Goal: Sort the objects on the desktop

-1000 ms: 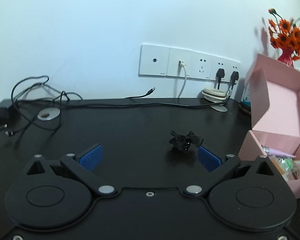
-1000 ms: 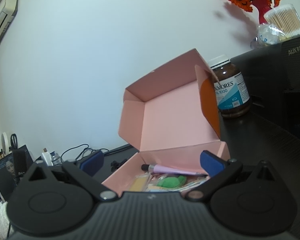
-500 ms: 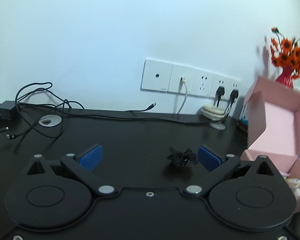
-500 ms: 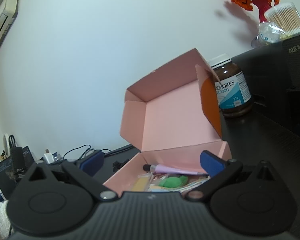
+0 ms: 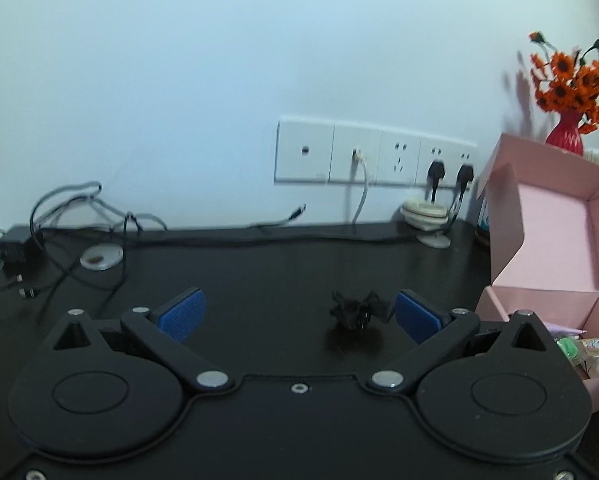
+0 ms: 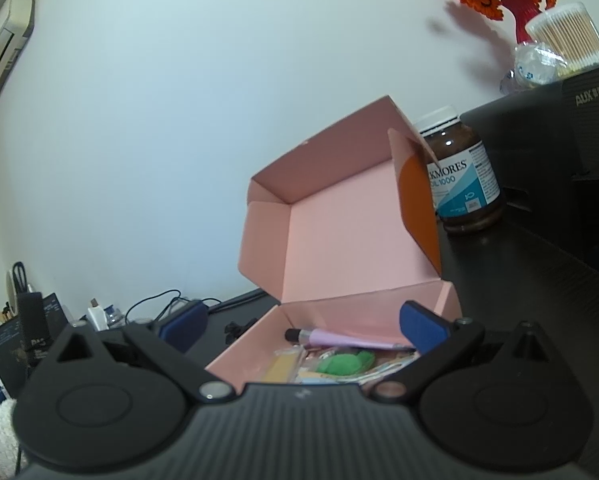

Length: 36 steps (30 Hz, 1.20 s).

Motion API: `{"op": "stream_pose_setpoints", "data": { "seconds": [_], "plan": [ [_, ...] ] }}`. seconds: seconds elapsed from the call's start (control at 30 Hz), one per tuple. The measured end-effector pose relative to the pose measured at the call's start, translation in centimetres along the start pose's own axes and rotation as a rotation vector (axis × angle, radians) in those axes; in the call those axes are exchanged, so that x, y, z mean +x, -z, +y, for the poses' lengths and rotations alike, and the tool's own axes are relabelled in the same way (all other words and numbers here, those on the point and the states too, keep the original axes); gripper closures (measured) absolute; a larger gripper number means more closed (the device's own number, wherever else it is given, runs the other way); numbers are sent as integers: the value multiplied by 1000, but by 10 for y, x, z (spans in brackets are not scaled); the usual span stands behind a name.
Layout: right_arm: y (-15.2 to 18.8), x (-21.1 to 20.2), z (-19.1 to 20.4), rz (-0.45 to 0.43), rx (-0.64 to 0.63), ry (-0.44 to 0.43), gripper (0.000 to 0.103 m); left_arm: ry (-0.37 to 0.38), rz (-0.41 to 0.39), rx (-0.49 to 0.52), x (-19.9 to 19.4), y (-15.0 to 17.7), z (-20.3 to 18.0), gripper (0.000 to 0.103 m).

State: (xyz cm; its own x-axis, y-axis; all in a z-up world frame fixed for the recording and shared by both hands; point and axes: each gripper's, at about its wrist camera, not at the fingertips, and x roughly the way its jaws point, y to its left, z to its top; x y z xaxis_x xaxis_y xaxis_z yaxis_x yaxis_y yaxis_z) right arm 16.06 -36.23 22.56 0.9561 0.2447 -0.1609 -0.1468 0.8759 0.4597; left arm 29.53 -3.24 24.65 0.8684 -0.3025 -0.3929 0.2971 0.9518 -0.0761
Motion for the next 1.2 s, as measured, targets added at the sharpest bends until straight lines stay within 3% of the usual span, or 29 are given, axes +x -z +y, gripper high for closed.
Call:
{"op": "stream_pose_setpoints", "data": {
  "seconds": [0.3, 0.47, 0.67, 1.2],
  "plan": [
    [0, 0, -1, 1, 4, -6, 1, -21, 28, 51, 5, 3, -10, 0],
    [-1, 0, -2, 3, 7, -8, 1, -24, 53, 25, 11, 3, -12, 0],
    [-2, -1, -3, 5, 8, -12, 1, 13, 10, -21, 8, 5, -7, 0],
    [-1, 0, -2, 6, 10, -15, 1, -13, -46, 60, 3, 7, -22, 0]
  ]
}}
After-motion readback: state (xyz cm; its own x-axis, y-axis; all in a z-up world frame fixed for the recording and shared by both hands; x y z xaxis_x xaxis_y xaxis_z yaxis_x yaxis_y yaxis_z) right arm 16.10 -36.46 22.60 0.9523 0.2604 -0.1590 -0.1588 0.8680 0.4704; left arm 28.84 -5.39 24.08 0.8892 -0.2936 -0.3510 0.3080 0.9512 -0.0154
